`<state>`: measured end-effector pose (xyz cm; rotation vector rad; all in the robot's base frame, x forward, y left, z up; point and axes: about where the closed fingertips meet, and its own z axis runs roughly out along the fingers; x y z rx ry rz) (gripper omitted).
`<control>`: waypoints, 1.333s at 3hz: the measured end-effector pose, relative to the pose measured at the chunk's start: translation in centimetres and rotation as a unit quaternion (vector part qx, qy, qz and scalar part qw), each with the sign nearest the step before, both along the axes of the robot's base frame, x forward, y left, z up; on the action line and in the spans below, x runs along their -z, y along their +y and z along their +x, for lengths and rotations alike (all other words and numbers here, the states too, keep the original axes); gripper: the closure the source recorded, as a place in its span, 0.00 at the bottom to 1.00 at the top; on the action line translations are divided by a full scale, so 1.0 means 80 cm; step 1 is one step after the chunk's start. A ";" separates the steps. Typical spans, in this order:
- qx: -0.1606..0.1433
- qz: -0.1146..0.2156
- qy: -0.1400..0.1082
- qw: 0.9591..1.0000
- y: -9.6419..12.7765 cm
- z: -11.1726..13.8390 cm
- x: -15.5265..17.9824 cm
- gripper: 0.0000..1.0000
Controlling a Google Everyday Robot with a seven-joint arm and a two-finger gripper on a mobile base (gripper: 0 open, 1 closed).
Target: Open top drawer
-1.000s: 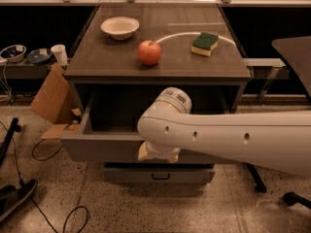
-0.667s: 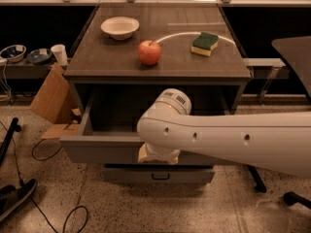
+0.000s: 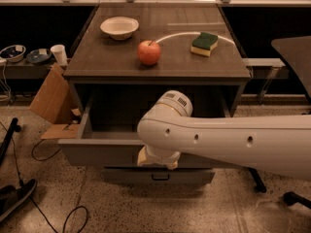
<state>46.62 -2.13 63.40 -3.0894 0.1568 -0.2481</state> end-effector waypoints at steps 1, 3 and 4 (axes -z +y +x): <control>0.000 -0.001 0.005 1.000 -0.001 -0.005 0.000 1.00; 0.007 0.011 0.023 1.000 0.006 -0.020 0.006 1.00; 0.008 0.008 0.032 0.999 0.004 -0.031 0.014 0.73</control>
Offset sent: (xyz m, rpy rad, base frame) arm -0.1507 -0.0151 -0.1463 -0.0625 0.3547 0.0066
